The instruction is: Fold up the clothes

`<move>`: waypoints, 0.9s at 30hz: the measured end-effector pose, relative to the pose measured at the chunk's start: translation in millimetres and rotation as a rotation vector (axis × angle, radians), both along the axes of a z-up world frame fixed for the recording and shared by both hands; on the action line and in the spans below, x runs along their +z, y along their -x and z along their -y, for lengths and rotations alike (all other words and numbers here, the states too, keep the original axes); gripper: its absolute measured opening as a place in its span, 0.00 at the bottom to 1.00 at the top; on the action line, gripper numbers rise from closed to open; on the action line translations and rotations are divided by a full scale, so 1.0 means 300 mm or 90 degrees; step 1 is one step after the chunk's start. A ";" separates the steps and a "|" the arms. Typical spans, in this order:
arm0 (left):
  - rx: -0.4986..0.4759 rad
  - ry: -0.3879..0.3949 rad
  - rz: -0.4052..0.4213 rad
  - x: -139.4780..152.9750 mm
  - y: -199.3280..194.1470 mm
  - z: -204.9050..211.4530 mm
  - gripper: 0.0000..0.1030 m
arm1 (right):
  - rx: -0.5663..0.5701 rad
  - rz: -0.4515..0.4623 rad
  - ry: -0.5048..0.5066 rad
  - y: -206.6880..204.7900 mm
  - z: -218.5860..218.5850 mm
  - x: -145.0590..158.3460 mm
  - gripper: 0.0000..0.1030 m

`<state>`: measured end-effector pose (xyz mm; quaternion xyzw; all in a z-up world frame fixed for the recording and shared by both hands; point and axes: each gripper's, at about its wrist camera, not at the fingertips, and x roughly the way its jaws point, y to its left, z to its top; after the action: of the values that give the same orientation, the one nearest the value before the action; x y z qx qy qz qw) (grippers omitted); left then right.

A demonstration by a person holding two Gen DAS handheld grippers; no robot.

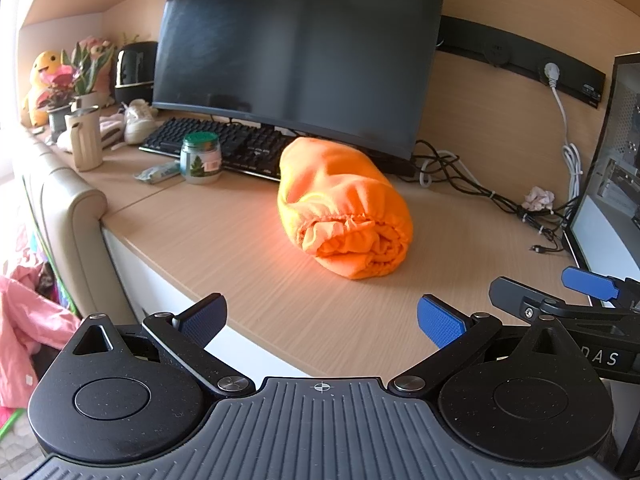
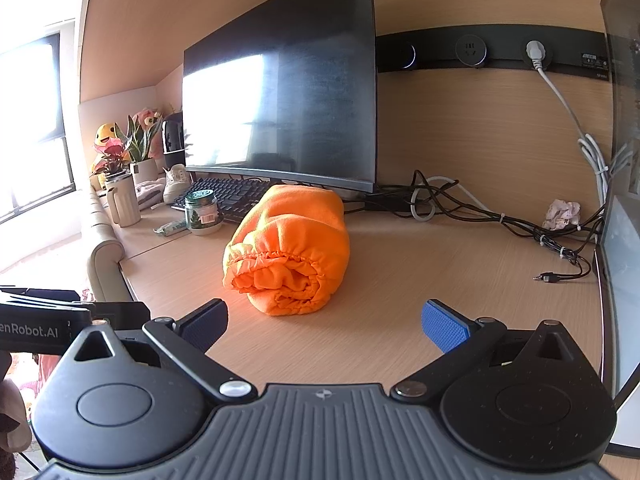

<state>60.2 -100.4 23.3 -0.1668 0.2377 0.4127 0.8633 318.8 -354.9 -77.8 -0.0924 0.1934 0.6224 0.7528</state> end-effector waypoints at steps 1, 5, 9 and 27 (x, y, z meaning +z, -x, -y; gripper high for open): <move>-0.001 0.000 0.000 0.000 0.000 0.000 1.00 | 0.000 0.000 0.000 0.000 0.000 0.000 1.00; -0.002 0.000 -0.001 0.001 -0.002 -0.003 1.00 | -0.001 0.000 0.000 -0.002 -0.001 0.000 1.00; -0.001 0.000 -0.002 0.001 -0.004 -0.002 1.00 | -0.001 -0.001 0.002 -0.005 -0.004 -0.001 1.00; -0.003 0.000 -0.005 0.000 -0.018 -0.004 1.00 | -0.005 -0.003 0.004 -0.010 -0.003 -0.005 1.00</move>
<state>65.7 -99.1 23.2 -0.1642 0.2414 0.4115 0.8634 321.7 -353.9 -79.3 -0.0922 0.1975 0.6188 0.7547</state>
